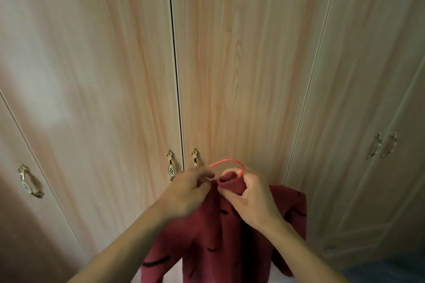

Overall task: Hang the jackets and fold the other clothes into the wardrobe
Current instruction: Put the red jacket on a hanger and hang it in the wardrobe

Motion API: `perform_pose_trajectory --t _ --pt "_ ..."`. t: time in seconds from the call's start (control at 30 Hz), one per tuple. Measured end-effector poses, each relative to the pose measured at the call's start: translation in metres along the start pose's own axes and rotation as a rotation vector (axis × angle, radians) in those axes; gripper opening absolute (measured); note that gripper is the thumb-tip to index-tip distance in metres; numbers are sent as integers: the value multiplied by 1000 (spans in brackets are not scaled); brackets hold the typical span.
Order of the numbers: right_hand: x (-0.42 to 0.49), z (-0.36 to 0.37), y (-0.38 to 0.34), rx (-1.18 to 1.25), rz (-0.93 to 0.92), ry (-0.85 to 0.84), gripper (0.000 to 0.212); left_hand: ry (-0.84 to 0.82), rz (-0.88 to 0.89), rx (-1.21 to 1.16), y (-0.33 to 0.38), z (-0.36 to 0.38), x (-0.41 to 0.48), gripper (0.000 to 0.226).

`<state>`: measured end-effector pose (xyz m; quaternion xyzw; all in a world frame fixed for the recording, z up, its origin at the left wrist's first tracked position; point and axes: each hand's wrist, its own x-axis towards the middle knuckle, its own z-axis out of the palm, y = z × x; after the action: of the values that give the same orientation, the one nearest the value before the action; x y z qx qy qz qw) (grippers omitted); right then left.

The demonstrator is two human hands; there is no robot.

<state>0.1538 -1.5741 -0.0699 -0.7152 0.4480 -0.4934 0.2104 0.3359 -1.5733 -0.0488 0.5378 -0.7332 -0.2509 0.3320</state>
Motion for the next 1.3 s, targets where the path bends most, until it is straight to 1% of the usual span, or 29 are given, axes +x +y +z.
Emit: perform_pose_trajectory --t 0.07,0.13,0.2,0.23,0.37,0.43,0.47,0.53,0.6,0.67,0.77,0.8,0.87,0.93,0.97,1.03,1.13,1.2,1.3 --pt "1 13 1 -62 5 9 19 0 -38 54 -22 -9 18 22" --pt "1 25 3 -150 10 -5 20 36 -138 -8 -44 -14 36 20" --pt "0 34 5 -211 27 3 18 79 -260 -156 -62 -15 52 29" --pt "0 36 5 -230 44 15 17 83 -291 -211 -72 -14 60 34" --pt "-4 40 8 -291 106 79 16 37 -300 -264 -98 1 86 34" --pt "-9 40 9 -302 127 114 16 19 -317 -328 -107 14 97 34" --pt "-12 40 10 -309 133 132 16 17 -338 -368 -110 19 101 38" --pt "-17 38 10 -321 152 162 18 31 -373 -437 -115 28 106 53" --pt "-22 35 11 -328 172 196 19 43 -364 -414 -119 33 107 65" --pt "-28 31 13 -324 193 239 21 75 -364 -411 -119 37 104 63" --pt "-41 24 12 -313 223 290 22 202 -326 -459 -109 43 90 56" --pt "-47 22 11 -316 224 299 23 240 -314 -448 -106 46 85 59" --pt "-59 15 7 -313 222 311 24 298 -297 -485 -98 52 70 78" --pt "-73 6 4 -307 222 310 23 305 -291 -557 -90 57 54 96" --pt "-80 1 2 -301 221 308 22 284 -289 -573 -85 59 45 97" --pt "-94 -10 -2 -275 222 311 21 237 -284 -613 -74 65 26 88" --pt "-116 -27 -9 -234 221 302 21 209 -286 -691 -54 75 -8 72" --pt "-130 -37 -14 -235 210 286 20 201 -290 -708 -42 81 -30 69" --pt "-154 -50 -22 -228 190 269 21 204 -283 -594 -29 85 -54 67"
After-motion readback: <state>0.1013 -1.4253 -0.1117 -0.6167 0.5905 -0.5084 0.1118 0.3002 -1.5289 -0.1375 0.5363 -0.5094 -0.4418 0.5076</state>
